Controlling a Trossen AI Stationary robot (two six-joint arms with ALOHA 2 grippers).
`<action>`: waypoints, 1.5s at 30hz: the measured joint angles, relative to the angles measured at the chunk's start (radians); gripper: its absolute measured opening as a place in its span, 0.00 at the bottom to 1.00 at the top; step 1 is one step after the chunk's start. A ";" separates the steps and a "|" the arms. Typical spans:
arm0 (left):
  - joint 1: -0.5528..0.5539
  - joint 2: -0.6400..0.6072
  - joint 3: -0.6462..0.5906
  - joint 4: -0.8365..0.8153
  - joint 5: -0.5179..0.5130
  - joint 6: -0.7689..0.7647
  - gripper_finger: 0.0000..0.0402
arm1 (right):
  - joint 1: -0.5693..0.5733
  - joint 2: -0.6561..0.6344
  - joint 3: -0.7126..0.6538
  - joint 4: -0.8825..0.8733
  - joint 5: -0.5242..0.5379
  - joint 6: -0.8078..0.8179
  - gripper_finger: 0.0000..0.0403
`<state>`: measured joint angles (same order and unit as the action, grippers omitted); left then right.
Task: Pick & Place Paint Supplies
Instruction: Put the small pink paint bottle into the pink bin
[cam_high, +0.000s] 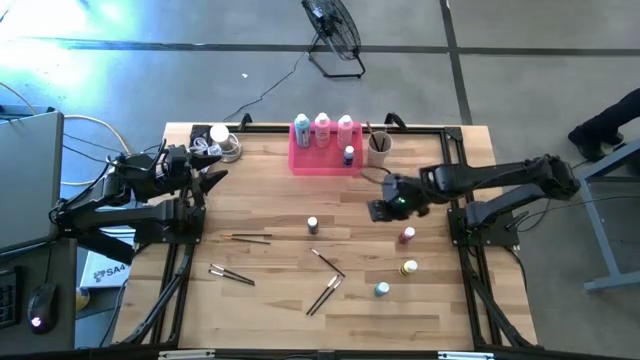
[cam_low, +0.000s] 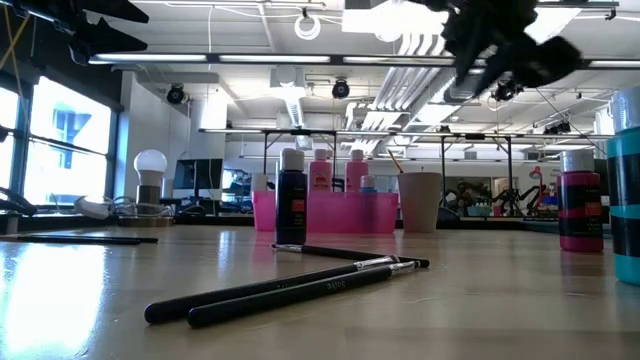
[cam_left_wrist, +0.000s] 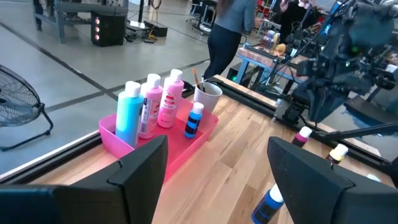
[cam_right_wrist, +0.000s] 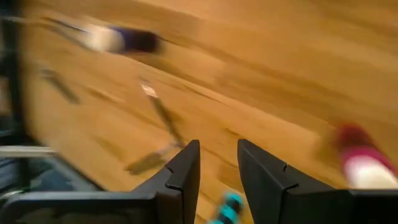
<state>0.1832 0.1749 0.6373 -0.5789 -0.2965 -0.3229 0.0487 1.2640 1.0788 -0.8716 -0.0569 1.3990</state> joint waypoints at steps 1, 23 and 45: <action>0.000 0.000 0.000 0.000 0.000 0.000 0.68 | 0.008 0.000 0.000 -0.043 -0.002 0.026 0.25; 0.000 0.000 0.000 -0.010 -0.002 0.000 0.68 | 0.058 0.015 0.000 -0.357 0.078 0.154 0.25; 0.000 0.000 0.000 -0.031 -0.003 -0.001 0.68 | 0.058 0.166 0.000 -0.412 0.054 0.099 0.25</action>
<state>0.1830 0.1753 0.6373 -0.6094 -0.2993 -0.3237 0.1070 1.4296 1.0786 -1.2834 -0.0029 1.4982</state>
